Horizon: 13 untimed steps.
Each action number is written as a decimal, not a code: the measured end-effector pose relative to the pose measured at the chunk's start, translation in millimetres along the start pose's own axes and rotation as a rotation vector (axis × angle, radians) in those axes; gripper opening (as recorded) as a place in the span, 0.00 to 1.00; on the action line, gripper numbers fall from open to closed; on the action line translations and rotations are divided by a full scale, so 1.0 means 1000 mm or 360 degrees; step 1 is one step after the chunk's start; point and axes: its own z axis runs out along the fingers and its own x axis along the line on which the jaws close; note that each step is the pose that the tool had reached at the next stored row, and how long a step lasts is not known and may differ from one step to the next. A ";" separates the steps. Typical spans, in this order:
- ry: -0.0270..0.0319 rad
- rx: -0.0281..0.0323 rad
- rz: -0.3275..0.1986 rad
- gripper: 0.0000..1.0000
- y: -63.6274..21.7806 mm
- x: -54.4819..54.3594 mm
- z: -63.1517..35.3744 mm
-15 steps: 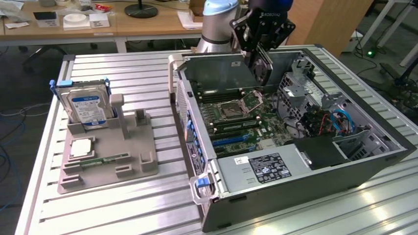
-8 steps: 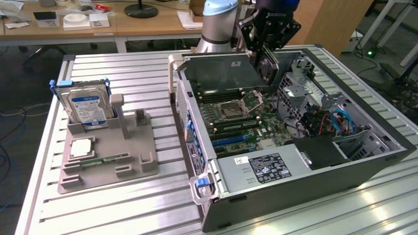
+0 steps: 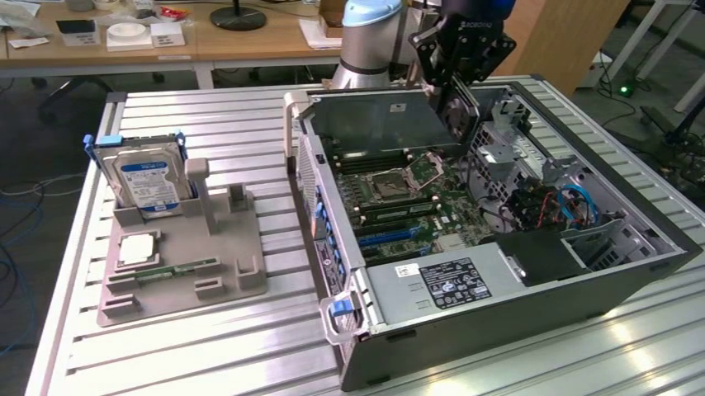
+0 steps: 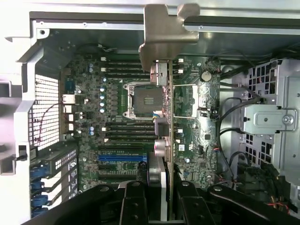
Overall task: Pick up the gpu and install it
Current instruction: 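Pick up the gpu and move the gpu toward the slot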
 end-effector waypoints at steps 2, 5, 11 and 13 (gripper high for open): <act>0.00000 0.00000 0.0000 0.28 0.0000 -0.004 0.0000; 0.00000 0.00000 0.0000 0.28 0.0000 -0.009 0.0001; 0.00001 0.00000 0.0000 0.28 0.0001 -0.017 0.0002; 0.00000 0.00000 0.0000 0.28 0.0001 -0.017 0.0002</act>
